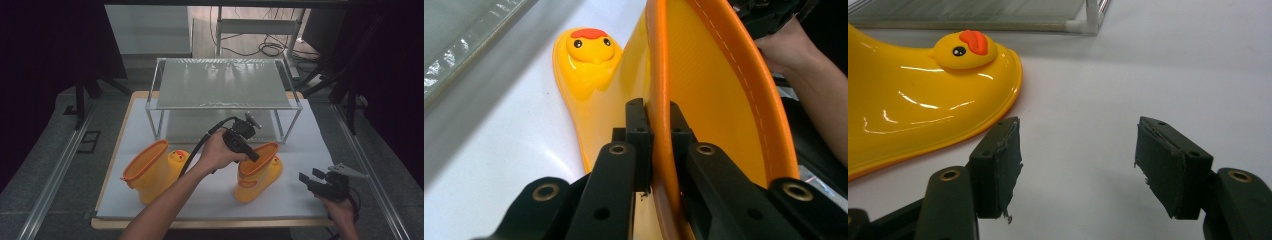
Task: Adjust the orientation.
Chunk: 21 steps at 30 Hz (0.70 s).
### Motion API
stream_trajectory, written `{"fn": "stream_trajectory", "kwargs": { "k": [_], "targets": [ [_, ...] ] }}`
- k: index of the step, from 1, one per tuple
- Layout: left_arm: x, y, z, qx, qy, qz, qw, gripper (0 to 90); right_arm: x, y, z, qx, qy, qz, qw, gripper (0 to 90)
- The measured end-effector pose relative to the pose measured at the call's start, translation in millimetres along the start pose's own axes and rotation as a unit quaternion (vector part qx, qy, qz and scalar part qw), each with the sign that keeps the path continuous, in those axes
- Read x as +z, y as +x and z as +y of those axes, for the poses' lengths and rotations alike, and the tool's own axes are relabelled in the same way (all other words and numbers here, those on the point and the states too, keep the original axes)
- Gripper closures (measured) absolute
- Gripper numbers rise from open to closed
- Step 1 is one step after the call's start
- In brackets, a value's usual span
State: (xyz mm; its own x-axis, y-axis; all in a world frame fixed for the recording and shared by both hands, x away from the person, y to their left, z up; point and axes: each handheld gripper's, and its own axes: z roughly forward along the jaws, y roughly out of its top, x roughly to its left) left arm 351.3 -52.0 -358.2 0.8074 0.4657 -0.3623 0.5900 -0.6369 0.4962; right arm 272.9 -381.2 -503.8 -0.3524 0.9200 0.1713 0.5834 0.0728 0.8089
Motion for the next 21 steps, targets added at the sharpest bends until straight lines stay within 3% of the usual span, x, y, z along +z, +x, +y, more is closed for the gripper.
{"fn": "stream_trajectory", "kwargs": {
  "k": [7,17,21],
  "targets": [
    [-12.0,3.4,-1.5,-0.005,-0.017,-0.007,0.9998,86.4,-0.1,-0.4,0.3,0.001,-0.003,-0.002,1.0000,34.3],
    [-52.6,-0.3,-20.0,-0.005,-0.037,-0.003,0.9993,86.4,0.2,1.5,1.0,0.001,-0.004,-0.001,1.0000,34.4],
    [-60.6,-1.7,-26.2,-0.004,-0.039,-0.001,0.9992,86.4,0.8,2.6,1.2,0.000,-0.002,0.001,1.0000,34.4]
  ]
}}
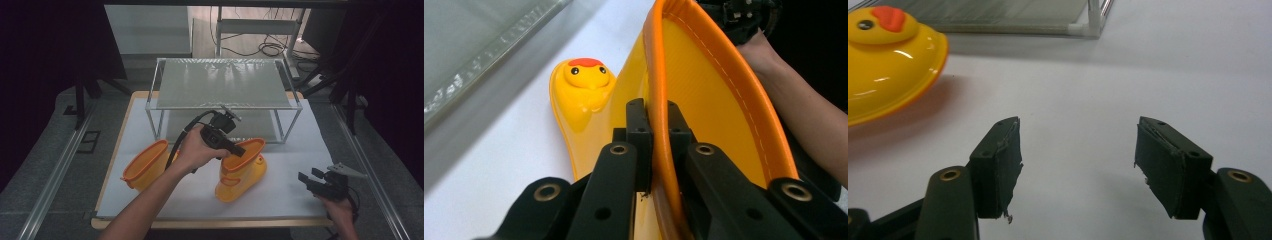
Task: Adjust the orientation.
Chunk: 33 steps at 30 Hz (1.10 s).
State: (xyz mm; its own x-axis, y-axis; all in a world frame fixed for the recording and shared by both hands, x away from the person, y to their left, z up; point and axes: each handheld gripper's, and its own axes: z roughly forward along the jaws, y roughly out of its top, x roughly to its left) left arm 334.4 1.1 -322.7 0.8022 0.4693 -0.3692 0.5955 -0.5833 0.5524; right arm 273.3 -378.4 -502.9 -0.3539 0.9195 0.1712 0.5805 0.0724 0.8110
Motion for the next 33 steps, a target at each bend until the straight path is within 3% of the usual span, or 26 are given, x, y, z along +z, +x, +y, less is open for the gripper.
{"fn": "stream_trajectory", "kwargs": {
  "k": [6,19,24,33],
  "targets": [
    [-19.5,0.2,-13.0,0.000,-0.009,0.006,0.9999,86.4,0.9,-0.1,-0.3,0.000,0.001,0.000,1.0000,34.4],
    [-61.8,0.3,-52.7,0.000,-0.018,0.042,0.9989,86.4,2.5,0.5,-0.8,0.001,0.004,0.000,1.0000,34.4],
    [-70.9,1.2,-65.5,0.002,-0.016,0.054,0.9984,86.4,3.2,1.4,-0.8,0.002,0.004,0.000,1.0000,34.4],
    [-82.3,15.0,-95.7,-0.014,-0.012,0.079,0.9967,86.4,5.2,2.4,-1.3,-0.001,0.008,0.000,1.0000,34.4]
  ]
}}
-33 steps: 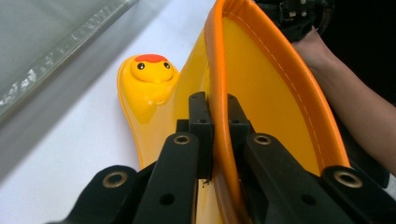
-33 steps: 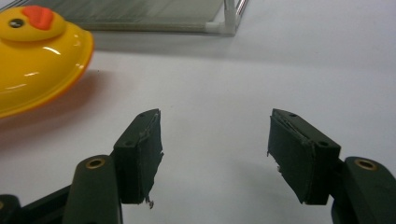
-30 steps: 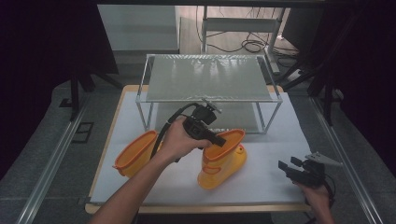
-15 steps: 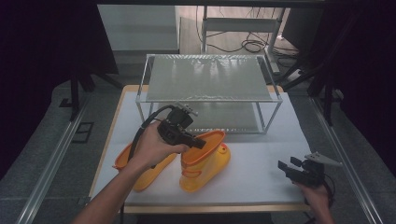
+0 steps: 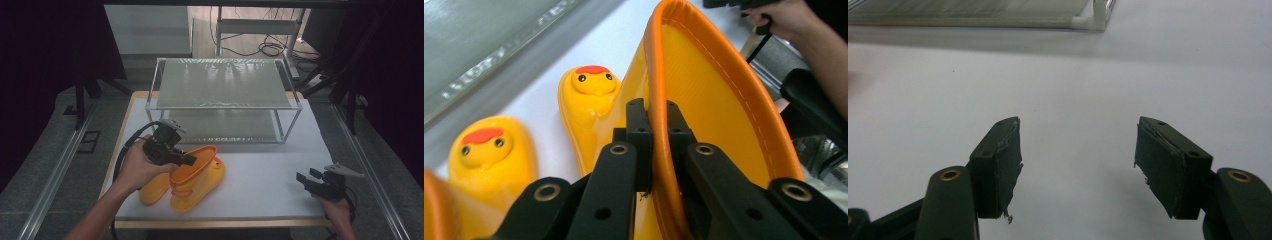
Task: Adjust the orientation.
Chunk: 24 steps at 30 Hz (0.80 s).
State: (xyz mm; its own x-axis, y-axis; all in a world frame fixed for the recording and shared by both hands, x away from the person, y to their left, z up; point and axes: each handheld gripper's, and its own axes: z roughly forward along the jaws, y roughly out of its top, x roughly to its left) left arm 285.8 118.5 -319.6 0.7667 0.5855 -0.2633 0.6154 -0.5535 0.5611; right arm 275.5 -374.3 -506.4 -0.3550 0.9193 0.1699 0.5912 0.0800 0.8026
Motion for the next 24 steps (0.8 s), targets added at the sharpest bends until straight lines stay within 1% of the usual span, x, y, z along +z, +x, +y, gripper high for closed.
{"fn": "stream_trajectory", "kwargs": {
  "k": [3,5,8,10,11,14,15,16,17,19,21,22,24],
  "targets": [
    [1.4,6.1,-7.4,-0.005,0.004,0.006,1.0000,86.4,-0.2,-0.5,-0.1,0.001,0.000,0.000,1.0000,34.4],
    [2.7,9.8,-12.8,-0.012,0.005,0.007,0.9999,86.4,-0.2,-0.8,-0.4,0.003,0.001,0.000,1.0000,34.4],
    [2.9,15.0,-20.1,-0.013,0.010,0.020,0.9997,86.4,0.0,-0.8,-0.6,0.003,0.001,0.000,1.0000,34.4],
    [3.5,18.0,-24.1,-0.015,0.010,0.022,0.9996,86.4,0.1,-0.8,-0.5,0.001,0.001,-0.001,1.0000,34.4],
    [3.8,19.3,-26.4,-0.012,0.011,0.028,0.9995,86.4,0.4,-0.7,-0.5,0.002,0.000,-0.001,1.0000,34.4],
    [2.1,22.0,-30.4,-0.014,0.004,0.027,0.9995,86.4,0.4,-0.4,-0.5,0.002,0.001,0.000,1.0000,34.4],
    [2.2,23.9,-34.7,-0.009,0.006,0.030,0.9995,86.4,0.8,-0.1,-0.7,0.003,0.000,-0.001,1.0000,34.4],
    [2.2,23.9,-34.7,-0.009,0.006,0.030,0.9995,86.3,0.8,-0.1,-0.7,0.003,0.000,-0.001,1.0000,34.4],
    [1.5,24.8,-38.1,-0.009,0.006,0.033,0.9994,86.2,0.6,0.3,-0.7,0.003,0.000,0.000,1.0000,34.5],
    [0.7,26.1,-41.4,-0.007,0.007,0.043,0.9990,86.0,0.7,0.4,-0.7,0.002,-0.001,0.000,1.0000,34.5],
    [0.2,26.7,-43.2,-0.007,0.008,0.045,0.9989,85.7,0.6,0.3,-0.7,0.003,0.000,0.000,1.0000,34.5],
    [0.3,26.2,-45.2,-0.005,0.011,0.051,0.9986,85.3,0.8,0.3,-0.8,0.002,0.000,-0.001,1.0000,34.5],
    [-0.2,24.8,-45.8,-0.003,0.012,0.051,0.9986,82.5,1.1,0.6,-0.8,0.001,0.000,-0.001,1.0000,34.5]
  ]
}}
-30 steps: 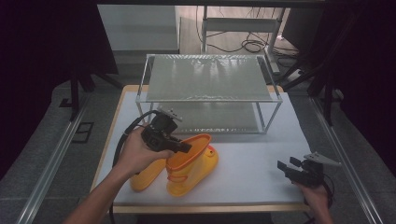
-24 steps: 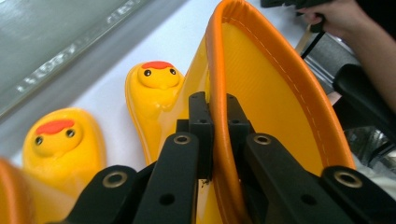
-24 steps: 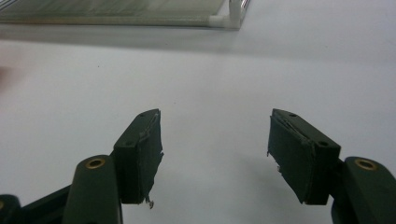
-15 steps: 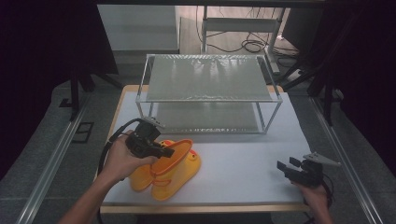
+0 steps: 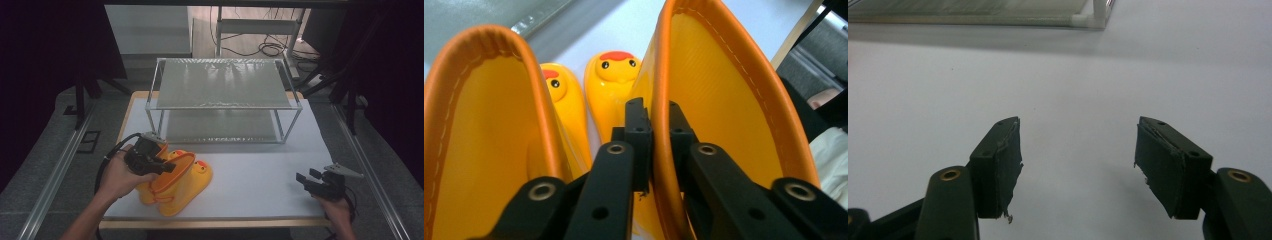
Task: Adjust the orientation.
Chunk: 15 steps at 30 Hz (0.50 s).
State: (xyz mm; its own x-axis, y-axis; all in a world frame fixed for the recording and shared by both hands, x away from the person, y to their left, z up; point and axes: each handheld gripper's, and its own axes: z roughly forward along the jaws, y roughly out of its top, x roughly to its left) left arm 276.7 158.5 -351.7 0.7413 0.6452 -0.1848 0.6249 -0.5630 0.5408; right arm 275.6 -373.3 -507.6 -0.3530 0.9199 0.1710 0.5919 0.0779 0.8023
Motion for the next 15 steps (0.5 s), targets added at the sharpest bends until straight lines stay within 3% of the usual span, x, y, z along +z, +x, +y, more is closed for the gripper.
{"fn": "stream_trajectory", "kwargs": {
  "k": [8,15],
  "targets": [
    [2.4,-4.8,4.0,0.006,0.003,-0.003,1.0000,70.6,-0.6,-0.5,-0.1,0.001,-0.001,0.000,1.0000,34.5],
    [-9.6,-7.7,13.4,0.001,-0.025,-0.019,0.9995,58.0,-1.7,-1.7,0.2,0.000,-0.002,-0.001,1.0000,34.5]
  ]
}}
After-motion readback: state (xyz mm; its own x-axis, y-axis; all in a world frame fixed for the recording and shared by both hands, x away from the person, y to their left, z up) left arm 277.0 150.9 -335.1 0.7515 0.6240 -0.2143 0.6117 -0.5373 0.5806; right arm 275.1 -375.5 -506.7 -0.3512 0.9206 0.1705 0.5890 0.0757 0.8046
